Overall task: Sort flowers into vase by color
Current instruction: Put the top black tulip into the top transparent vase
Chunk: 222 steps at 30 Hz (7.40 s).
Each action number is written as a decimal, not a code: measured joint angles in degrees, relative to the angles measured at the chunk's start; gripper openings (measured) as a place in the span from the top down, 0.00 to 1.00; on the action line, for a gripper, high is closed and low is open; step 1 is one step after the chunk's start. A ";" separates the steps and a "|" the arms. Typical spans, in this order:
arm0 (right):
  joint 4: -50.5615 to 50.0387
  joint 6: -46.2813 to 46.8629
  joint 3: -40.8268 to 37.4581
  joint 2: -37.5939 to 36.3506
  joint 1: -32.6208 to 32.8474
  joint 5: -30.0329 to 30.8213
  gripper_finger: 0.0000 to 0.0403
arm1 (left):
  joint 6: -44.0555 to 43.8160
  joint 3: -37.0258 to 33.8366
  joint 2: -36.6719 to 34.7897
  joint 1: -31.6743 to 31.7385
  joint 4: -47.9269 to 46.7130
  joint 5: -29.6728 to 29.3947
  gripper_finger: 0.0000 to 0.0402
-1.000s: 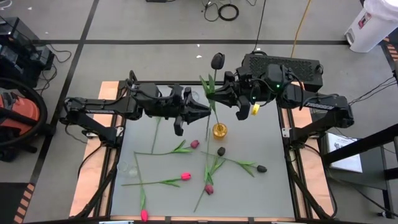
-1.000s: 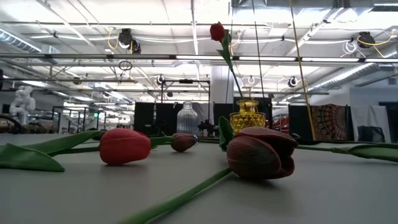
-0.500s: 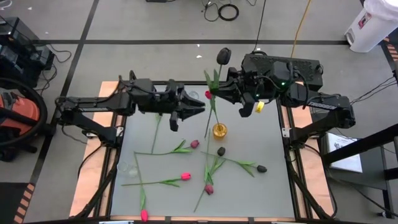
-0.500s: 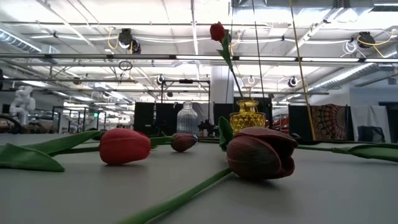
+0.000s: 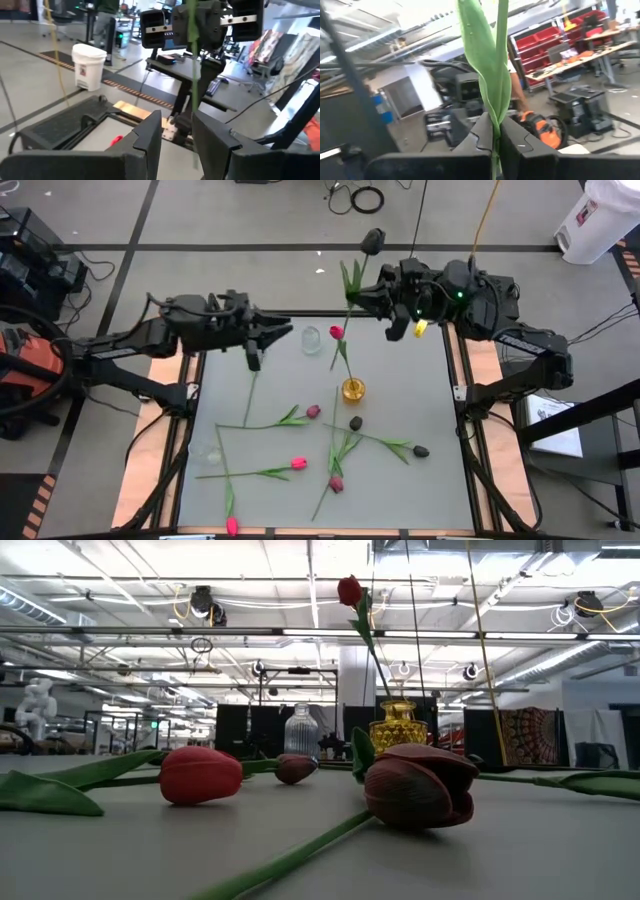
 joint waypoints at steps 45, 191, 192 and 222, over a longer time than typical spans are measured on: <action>6.35 -1.60 10.36 14.20 -8.58 -13.94 1.00 | 4.06 -0.07 1.48 10.61 2.82 7.11 0.72; -27.83 -15.66 10.34 -2.22 -10.38 -3.97 0.53 | 14.49 -1.31 12.07 18.36 23.40 16.92 0.99; -29.35 -16.21 10.34 -3.22 -10.46 -3.36 0.53 | 13.80 -1.77 12.13 18.61 23.36 16.90 0.99; -53.04 -19.05 10.34 -18.94 -10.46 16.65 0.53 | 10.20 -22.77 -11.23 39.43 22.57 28.00 1.00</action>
